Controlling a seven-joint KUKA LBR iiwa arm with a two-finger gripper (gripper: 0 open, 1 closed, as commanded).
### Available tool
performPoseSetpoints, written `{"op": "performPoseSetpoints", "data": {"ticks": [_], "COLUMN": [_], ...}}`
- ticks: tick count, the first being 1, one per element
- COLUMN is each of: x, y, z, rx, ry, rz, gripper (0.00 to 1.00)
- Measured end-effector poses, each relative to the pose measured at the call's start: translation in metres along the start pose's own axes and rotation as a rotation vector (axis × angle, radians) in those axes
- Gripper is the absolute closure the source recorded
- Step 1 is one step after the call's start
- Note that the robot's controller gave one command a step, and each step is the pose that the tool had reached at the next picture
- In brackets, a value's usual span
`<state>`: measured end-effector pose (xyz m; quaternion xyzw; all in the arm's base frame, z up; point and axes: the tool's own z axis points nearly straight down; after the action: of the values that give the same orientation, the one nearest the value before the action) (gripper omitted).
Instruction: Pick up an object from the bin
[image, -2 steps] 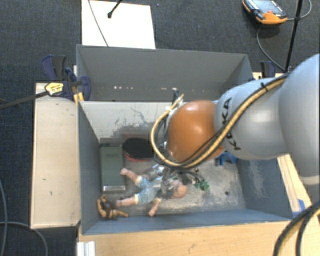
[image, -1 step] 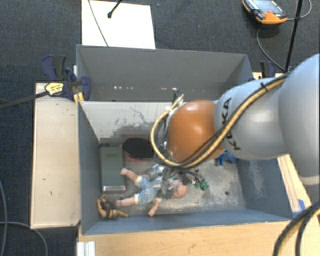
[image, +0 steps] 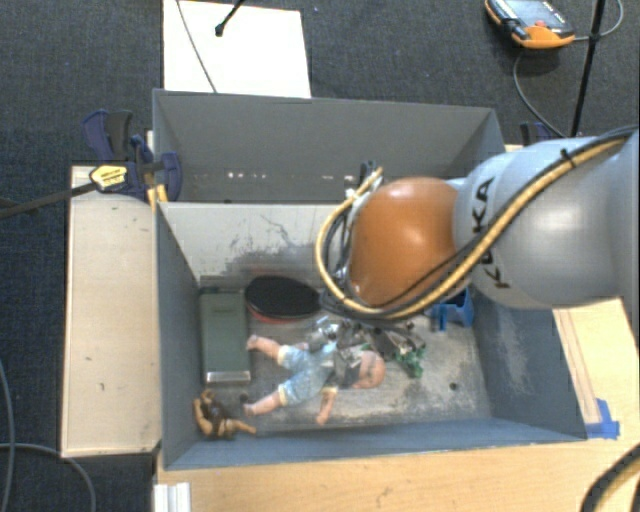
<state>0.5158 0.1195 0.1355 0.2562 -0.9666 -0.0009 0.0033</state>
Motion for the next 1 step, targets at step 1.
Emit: {"op": "performPoseSetpoints", "data": {"ticks": [1], "x": [-0.0123], "y": [-0.0177], "z": [-0.0141], "rx": [0.009], "ry": [-0.024], "rz": [-0.006], "gripper": [1.0]}}
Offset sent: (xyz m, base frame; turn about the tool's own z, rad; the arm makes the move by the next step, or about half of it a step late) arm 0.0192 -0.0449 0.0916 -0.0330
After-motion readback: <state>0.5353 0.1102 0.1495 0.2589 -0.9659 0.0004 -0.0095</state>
